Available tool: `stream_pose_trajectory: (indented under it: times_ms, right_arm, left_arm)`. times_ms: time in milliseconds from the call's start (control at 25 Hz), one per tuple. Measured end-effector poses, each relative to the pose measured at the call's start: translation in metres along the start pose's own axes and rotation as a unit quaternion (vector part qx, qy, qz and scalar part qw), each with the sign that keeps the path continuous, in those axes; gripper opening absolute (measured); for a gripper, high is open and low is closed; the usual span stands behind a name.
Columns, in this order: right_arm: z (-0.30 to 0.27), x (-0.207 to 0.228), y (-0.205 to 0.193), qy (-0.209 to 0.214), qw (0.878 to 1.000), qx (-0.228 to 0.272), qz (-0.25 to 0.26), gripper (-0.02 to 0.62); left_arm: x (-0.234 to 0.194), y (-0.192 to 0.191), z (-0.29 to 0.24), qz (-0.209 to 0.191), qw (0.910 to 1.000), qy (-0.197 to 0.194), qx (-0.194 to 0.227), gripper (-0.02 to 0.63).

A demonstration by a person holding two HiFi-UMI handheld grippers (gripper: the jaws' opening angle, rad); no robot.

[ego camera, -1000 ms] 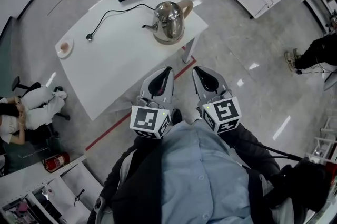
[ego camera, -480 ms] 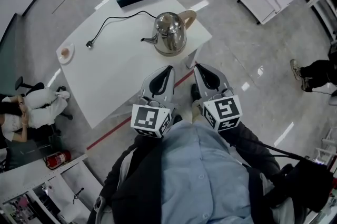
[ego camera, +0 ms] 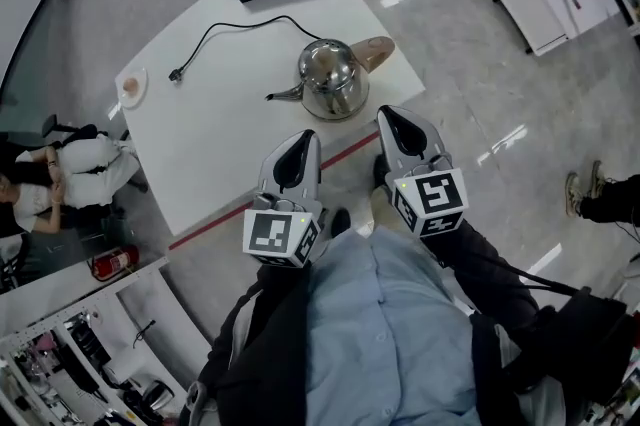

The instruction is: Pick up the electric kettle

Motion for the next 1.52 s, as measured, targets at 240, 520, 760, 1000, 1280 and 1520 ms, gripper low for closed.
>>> stream_pose_trajectory:
  times_ms: [240, 520, 760, 1000, 1280, 1520]
  right_arm:
    - [-0.030, 0.024, -0.019, 0.018, 0.999, -0.029, -0.001, 0.025]
    - [-0.062, 0.053, -0.038, 0.019, 0.998, -0.053, -0.012, 0.026]
    - [-0.085, 0.073, -0.048, 0.019, 0.997, -0.067, -0.020, 0.134]
    - [-0.111, 0.094, -0.055, 0.012, 0.997, -0.075, -0.016, 0.265]
    - [-0.139, 0.103, -0.048, 0.029, 0.997, -0.069, 0.000, 0.262]
    - [-0.157, 0.099, -0.041, 0.057, 0.997, -0.057, 0.014, 0.179]
  left_arm:
    - [-0.021, -0.024, -0.012, 0.032, 0.9971, 0.068, -0.013, 0.002]
    - [-0.039, -0.045, -0.027, 0.034, 0.9909, 0.129, 0.018, 0.002]
    - [-0.055, -0.056, -0.036, 0.058, 0.9832, 0.169, 0.037, 0.091]
    - [-0.076, -0.056, -0.046, 0.075, 0.9760, 0.194, 0.066, 0.160]
    - [-0.092, -0.046, -0.062, 0.073, 0.9713, 0.207, 0.090, 0.170]
    - [-0.097, -0.042, -0.071, 0.060, 0.9709, 0.214, 0.088, 0.089]
Point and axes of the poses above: the fingertips, and each gripper's own axes: z backward along the fingers, x to its right, y out of its top, the point moved 6 cm from there along z, backward along the fingers, and after that the axes turned 4 degrees about x, right-handed, at the moved point
